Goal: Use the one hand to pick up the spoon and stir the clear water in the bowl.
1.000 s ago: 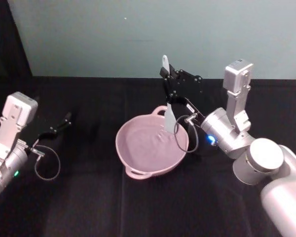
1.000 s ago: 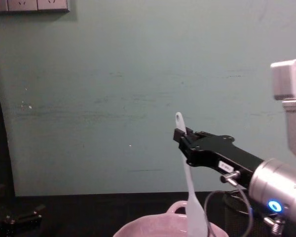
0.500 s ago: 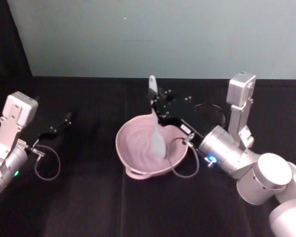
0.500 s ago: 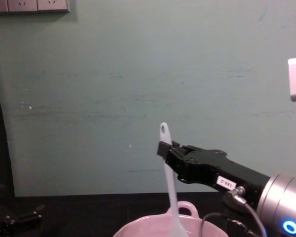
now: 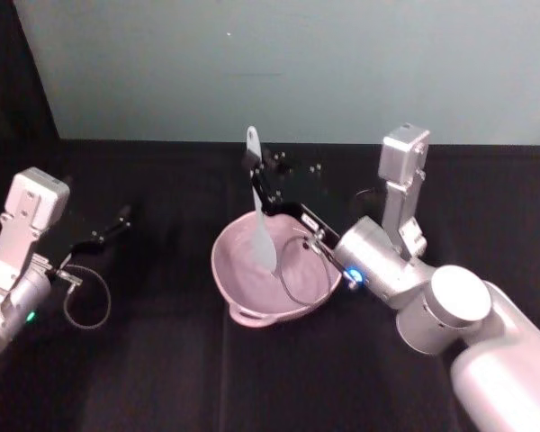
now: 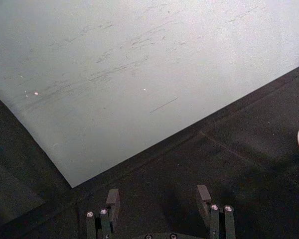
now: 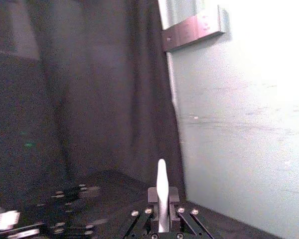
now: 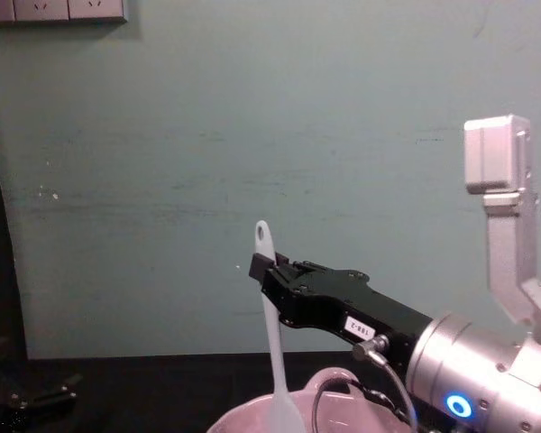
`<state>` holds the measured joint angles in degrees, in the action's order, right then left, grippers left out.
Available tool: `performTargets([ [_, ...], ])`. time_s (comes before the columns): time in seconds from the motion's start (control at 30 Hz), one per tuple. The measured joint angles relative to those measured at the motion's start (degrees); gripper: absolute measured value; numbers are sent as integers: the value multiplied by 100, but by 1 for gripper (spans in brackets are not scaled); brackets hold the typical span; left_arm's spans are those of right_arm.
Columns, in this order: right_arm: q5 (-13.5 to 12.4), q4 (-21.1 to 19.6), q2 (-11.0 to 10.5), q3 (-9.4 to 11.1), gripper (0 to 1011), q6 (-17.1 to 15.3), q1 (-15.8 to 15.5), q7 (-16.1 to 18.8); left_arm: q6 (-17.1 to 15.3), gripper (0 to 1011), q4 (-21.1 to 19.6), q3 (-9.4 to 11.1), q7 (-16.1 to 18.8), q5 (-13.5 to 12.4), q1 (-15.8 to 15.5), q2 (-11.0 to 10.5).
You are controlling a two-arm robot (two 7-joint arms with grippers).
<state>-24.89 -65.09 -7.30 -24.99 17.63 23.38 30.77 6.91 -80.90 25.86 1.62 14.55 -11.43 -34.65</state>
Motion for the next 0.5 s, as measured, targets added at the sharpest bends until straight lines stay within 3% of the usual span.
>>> performTargets([
  [0.2, 295, 825, 216, 151, 125, 498, 461, -246, 0, 1011, 0, 0, 0, 0, 0, 0],
  [0.27, 345, 937, 223, 199, 125, 568, 530, -291, 0, 1011, 0, 0, 0, 0, 0, 0],
  [0.4, 405, 938, 151, 305, 124, 587, 545, -335, 0, 1011, 0, 0, 0, 0, 0, 0],
  [0.5, 403, 649, 19, 387, 124, 490, 391, -324, 0, 1011, 0, 0, 0, 0, 0, 0],
])
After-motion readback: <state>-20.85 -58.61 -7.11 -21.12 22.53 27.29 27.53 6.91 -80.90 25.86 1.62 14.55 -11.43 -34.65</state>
